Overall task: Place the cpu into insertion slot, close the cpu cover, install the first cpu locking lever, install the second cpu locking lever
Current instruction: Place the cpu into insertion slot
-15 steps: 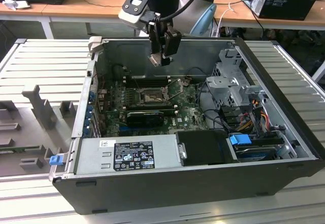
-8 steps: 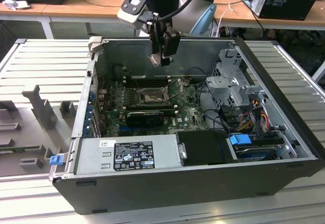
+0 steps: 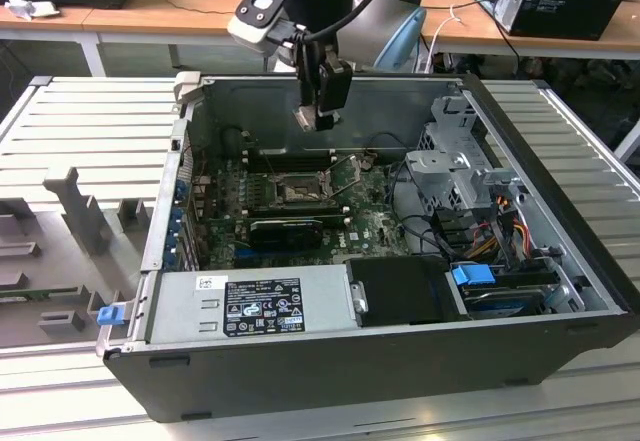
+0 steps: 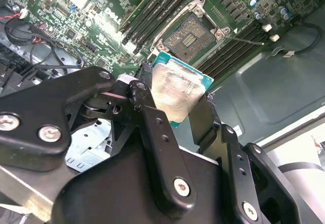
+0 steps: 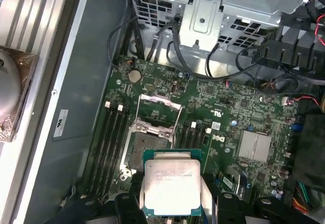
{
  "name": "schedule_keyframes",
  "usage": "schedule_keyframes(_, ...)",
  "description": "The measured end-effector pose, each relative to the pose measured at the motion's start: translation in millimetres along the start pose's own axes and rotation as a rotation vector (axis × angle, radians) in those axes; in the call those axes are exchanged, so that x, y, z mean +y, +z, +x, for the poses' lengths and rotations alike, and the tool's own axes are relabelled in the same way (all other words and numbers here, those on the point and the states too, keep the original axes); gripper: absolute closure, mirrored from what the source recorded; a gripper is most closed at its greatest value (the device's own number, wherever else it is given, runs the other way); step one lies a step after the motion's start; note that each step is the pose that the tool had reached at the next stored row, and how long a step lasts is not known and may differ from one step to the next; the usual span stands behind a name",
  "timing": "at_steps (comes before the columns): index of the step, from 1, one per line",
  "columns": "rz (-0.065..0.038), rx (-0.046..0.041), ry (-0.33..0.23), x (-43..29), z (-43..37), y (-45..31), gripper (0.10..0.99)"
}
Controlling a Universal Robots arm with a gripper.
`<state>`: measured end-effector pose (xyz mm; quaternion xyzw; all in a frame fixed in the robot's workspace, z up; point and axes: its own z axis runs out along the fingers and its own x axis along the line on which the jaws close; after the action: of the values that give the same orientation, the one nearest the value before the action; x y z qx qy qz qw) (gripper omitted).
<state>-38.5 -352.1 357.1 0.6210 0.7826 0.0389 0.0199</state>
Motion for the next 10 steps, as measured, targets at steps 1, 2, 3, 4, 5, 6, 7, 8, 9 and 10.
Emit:
schedule_keyframes(1, 0.000, -0.0006, 0.006, 0.0, 0.0, 0.0, 0.557)
schedule_keyframes(2, 0.000, -0.0015, 0.018, 0.0, 0.0, 0.1, 0.557)
schedule_keyframes(3, -0.001, -0.0030, 0.035, 0.0, 0.0, 0.2, 0.557)
schedule_keyframes(4, -0.001, -0.0040, 0.046, 0.0, 0.0, 0.3, 0.557)
schedule_keyframes(5, -0.001, -0.0050, 0.059, 0.0, 0.0, 0.4, 0.557)
schedule_keyframes(6, -0.001, -0.0062, 0.072, 0.0, 0.0, 0.6, 0.557)
schedule_keyframes(7, -0.002, -0.0075, 0.086, -0.1, 0.0, 0.7, 0.557)
schedule_keyframes(8, -0.002, -0.0089, 0.103, -0.1, 0.0, 1.0, 0.557)
schedule_keyframes(9, -0.002, -0.0102, 0.118, -0.1, 0.0, 1.1, 0.557)
schedule_keyframes(10, -0.002, -0.0122, 0.142, -0.1, 0.0, 1.4, 0.557)
